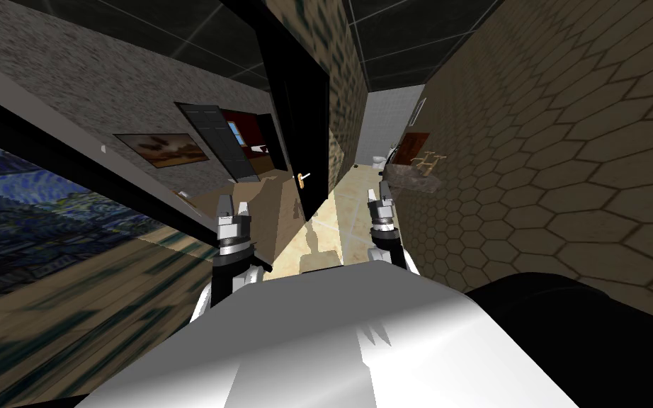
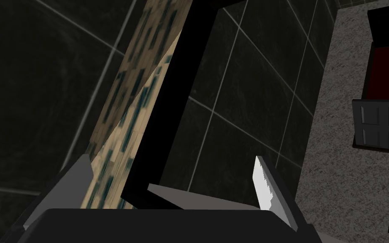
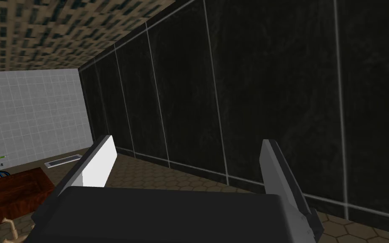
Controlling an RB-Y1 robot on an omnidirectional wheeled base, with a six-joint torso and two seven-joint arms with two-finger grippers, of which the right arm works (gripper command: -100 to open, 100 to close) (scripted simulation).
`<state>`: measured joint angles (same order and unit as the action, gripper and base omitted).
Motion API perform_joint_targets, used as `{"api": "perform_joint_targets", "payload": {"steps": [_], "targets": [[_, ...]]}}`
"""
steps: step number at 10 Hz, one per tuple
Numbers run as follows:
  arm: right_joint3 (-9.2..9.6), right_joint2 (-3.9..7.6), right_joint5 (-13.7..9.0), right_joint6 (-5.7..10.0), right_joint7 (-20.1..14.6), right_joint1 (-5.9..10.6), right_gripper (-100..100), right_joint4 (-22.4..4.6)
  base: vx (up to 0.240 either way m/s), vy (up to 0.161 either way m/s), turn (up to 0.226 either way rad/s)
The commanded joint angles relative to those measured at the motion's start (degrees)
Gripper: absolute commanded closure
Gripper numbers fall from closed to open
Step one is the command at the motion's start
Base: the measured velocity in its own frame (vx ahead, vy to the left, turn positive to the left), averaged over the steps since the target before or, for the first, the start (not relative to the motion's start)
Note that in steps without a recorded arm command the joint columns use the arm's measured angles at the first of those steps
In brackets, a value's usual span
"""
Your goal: Push the door open
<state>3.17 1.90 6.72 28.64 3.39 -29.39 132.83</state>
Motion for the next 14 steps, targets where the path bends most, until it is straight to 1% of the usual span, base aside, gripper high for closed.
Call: {"api": "perform_joint_targets", "payload": {"steps": [1, 5, 7, 11, 12, 14], "targets": [[0.31, 0.42, -0.1, -0.10, -0.4, 1.05, -100, -1.7, 0.033, -0.022, 0.061], [1.04, 1.18, -0.2, -0.34, -1.3, 3.49, -100, -5.7, 0.121, -0.035, 0.071], [1.58, 1.67, -0.3, -0.51, -2.0, 5.32, -100, -8.7, 0.127, -0.044, 0.095], [2.26, 2.15, -0.4, -0.73, -2.8, 7.60, -100, -12.3, 0.090, -0.035, 0.058], [2.60, 2.39, -0.4, -0.84, -3.2, 8.75, -100, -14.2, 0.113, -0.055, 0.096], [3.00, 2.60, -0.5, -0.97, -3.7, 10.08, -100, -16.4, 0.112, -0.051, 0.077]]}}
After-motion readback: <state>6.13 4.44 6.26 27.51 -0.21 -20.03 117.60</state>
